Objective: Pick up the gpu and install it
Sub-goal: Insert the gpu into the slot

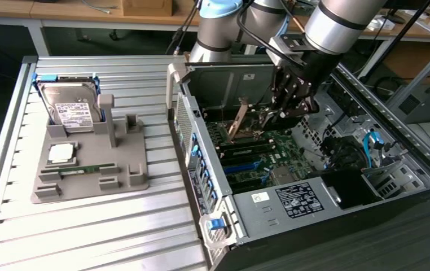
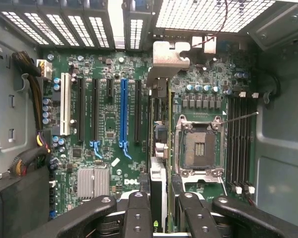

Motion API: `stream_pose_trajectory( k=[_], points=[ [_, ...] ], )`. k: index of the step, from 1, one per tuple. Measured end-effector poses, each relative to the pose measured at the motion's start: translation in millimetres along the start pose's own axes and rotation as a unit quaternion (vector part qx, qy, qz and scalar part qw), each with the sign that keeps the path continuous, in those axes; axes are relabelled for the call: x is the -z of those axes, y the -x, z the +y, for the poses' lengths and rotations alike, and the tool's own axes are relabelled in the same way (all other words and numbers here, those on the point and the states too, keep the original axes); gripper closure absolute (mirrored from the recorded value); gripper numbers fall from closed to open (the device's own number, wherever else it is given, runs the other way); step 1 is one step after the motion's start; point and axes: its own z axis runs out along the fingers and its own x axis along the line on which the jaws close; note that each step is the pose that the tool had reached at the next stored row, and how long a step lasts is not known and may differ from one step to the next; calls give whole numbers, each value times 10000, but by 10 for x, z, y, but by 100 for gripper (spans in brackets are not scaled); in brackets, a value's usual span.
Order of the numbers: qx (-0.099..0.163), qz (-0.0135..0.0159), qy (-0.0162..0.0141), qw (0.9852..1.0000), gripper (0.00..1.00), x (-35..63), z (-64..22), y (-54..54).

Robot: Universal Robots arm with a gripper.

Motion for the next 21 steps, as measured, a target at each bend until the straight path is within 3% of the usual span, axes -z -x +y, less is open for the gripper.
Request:
stream_pose_trajectory(
  k=[21],
  points=[
    [0, 0, 0, 10000, 73, -24, 73, -18]
  ],
)
